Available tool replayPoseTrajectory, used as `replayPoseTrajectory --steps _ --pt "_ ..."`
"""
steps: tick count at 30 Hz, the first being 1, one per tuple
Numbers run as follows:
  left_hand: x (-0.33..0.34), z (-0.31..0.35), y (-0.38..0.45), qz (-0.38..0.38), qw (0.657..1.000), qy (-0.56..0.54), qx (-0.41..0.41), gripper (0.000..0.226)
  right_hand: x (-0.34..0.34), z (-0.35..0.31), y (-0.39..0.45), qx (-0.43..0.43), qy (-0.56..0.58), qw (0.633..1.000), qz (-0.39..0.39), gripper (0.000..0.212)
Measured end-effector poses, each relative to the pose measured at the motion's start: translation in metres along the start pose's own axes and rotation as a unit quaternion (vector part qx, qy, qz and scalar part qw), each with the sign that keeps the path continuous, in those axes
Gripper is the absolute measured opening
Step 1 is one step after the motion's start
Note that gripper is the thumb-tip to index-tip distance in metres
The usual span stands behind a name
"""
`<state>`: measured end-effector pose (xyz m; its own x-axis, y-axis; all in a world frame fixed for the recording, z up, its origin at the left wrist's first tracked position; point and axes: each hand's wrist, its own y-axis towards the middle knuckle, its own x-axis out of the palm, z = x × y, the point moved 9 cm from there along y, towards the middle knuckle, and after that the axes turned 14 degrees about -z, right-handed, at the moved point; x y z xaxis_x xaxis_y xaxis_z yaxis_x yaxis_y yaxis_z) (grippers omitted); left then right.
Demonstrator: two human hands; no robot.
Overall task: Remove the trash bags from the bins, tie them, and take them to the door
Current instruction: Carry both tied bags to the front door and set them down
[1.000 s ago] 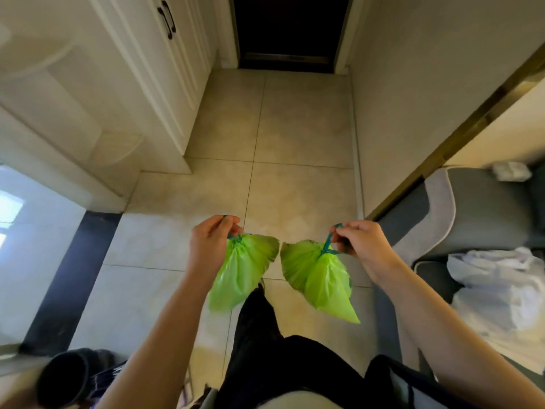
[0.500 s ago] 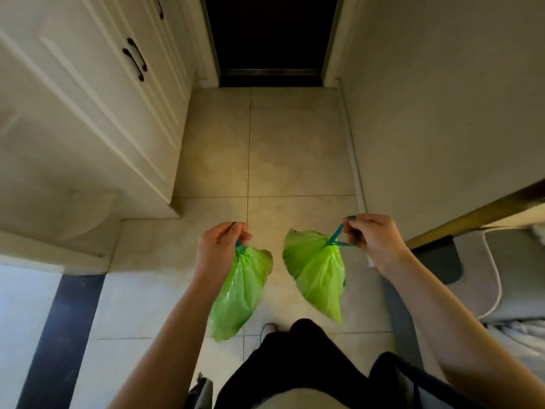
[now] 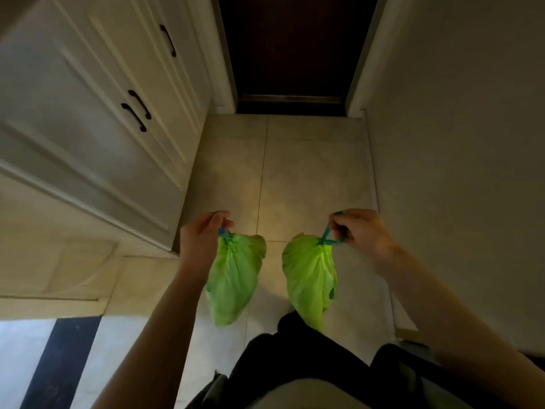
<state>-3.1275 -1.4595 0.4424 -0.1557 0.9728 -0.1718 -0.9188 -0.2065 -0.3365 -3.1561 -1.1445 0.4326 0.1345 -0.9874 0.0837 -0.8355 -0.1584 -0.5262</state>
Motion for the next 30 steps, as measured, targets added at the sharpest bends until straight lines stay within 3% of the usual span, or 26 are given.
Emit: replayPoseTrajectory --steps 8,20,30 --pt "0.019 0.066 0.132 0.036 0.999 0.006 0.016 0.019 -0.017 -0.090 0.132 0.002 -0.010 0.999 -0.031 0.021" --pt "0.075 0.136 0.368 -0.048 0.999 0.001 -0.008 0.025 -0.062 -0.224 0.339 0.004 0.009 1.000 0.012 0.009" --pt "0.104 0.198 0.533 -0.025 0.999 -0.011 -0.019 0.026 -0.083 -0.331 0.497 0.003 -0.014 1.000 -0.005 0.012"
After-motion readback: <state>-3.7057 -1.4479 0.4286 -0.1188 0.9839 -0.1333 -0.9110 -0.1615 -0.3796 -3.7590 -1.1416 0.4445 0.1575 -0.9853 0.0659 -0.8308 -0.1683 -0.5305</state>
